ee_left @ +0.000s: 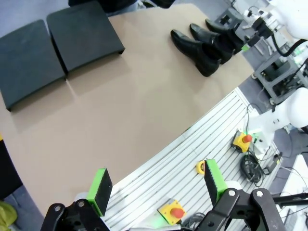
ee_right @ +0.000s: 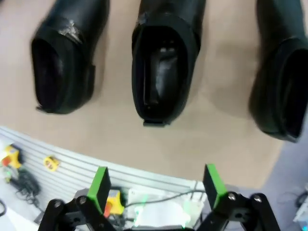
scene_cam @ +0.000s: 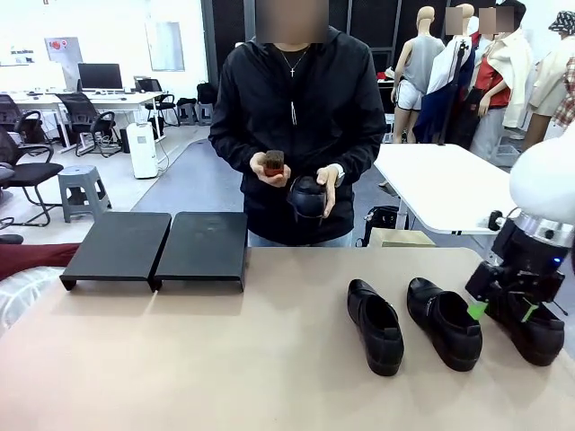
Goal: Organize the shoes by placing them on the stand.
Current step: Pick up one Shoe and place it in the middle of the table.
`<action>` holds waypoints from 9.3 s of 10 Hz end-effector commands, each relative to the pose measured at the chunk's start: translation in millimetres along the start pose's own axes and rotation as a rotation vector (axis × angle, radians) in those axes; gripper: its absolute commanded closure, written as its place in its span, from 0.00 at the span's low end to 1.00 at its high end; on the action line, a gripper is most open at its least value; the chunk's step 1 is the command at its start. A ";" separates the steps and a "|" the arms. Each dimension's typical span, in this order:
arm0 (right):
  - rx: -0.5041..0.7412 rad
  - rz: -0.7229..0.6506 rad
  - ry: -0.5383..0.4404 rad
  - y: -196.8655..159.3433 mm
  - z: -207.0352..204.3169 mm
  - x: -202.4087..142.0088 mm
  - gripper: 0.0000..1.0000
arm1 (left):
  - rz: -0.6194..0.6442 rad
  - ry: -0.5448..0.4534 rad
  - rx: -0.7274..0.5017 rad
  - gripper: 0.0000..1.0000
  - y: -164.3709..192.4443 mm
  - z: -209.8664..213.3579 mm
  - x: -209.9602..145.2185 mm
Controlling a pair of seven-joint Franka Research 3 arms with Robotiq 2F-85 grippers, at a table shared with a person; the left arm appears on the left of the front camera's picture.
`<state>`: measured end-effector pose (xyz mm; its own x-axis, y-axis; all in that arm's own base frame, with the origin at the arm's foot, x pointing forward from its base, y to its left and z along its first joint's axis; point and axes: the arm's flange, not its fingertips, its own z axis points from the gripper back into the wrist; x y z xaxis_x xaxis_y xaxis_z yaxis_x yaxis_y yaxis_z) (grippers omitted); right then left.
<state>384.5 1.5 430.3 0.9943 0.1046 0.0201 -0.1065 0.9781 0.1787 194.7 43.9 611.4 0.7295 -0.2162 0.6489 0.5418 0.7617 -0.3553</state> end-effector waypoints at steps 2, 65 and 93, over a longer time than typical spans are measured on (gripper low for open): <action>-0.002 0.028 -0.017 -4.0 4.9 -12.1 0.00 | -0.014 -0.008 -0.014 0.00 -0.7 -1.8 -1.0; 0.234 0.024 0.089 345.9 -106.7 78.9 1.00 | -0.014 -0.008 -0.014 0.00 -0.7 -1.8 -1.0; 0.182 0.480 0.187 425.1 -106.1 17.9 0.00 | -0.014 -0.008 -0.014 0.00 -0.7 -1.8 -1.0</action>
<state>360.7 442.5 396.8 0.8103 0.5848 -0.0385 -0.5365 0.7666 0.3528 194.6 43.4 611.5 0.7291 -0.2174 0.6489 0.5419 0.7625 -0.3535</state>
